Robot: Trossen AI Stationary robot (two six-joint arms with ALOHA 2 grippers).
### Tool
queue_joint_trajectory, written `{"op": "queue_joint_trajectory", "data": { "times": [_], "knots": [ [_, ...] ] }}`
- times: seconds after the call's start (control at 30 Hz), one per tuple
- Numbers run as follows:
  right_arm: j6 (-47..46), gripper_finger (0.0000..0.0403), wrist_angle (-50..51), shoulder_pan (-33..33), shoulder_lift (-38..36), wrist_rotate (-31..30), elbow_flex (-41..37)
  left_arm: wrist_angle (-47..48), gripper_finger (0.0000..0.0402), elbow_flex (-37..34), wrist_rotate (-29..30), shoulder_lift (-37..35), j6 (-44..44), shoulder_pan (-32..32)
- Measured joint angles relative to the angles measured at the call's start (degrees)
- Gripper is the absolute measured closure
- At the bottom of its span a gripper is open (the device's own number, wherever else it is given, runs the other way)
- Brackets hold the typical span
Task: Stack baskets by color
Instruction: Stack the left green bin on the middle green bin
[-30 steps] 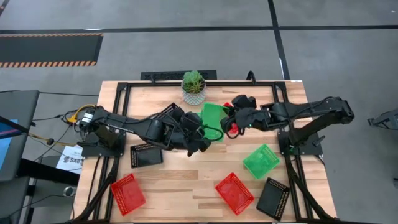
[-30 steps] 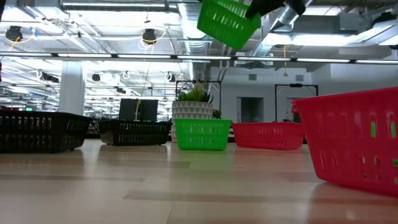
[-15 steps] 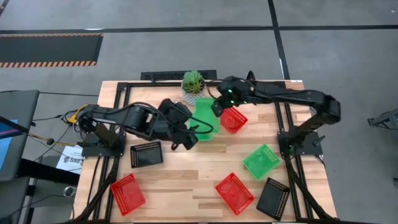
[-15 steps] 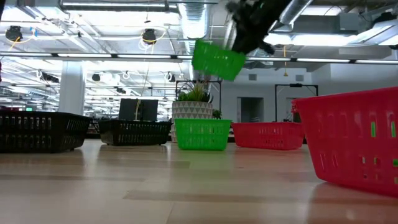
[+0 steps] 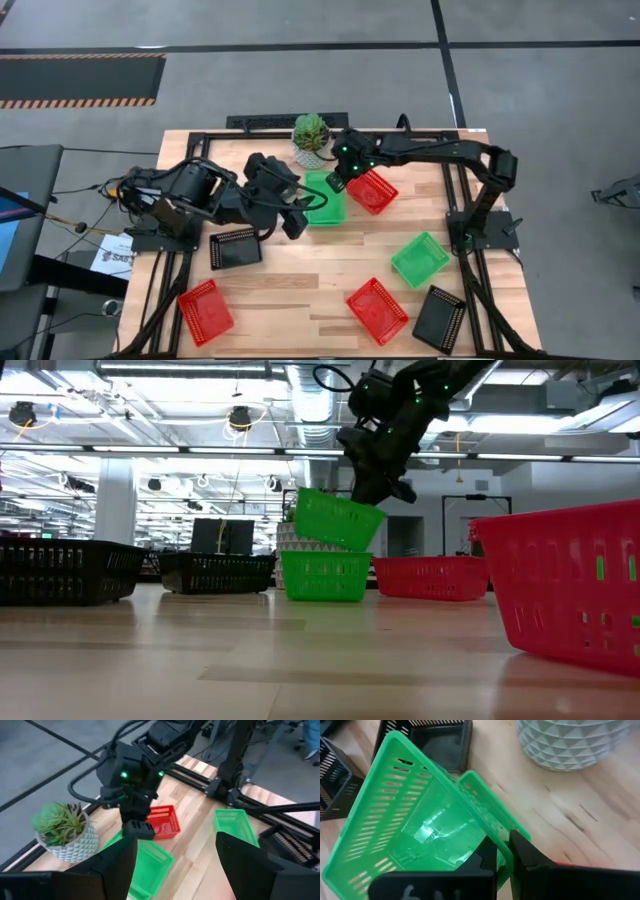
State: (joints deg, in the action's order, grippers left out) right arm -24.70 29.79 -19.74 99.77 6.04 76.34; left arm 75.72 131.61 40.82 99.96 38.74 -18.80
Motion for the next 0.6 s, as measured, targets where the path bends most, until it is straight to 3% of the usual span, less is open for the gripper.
{"op": "queue_joint_trajectory", "data": {
  "times": [0.6],
  "knots": [
    [-1.2, 0.0331, 0.1, 0.6, 2.4, -1.6, 0.0, 0.4, 0.0143, 0.0, 2.1, -0.3, 1.8, -0.2]
  ]
}}
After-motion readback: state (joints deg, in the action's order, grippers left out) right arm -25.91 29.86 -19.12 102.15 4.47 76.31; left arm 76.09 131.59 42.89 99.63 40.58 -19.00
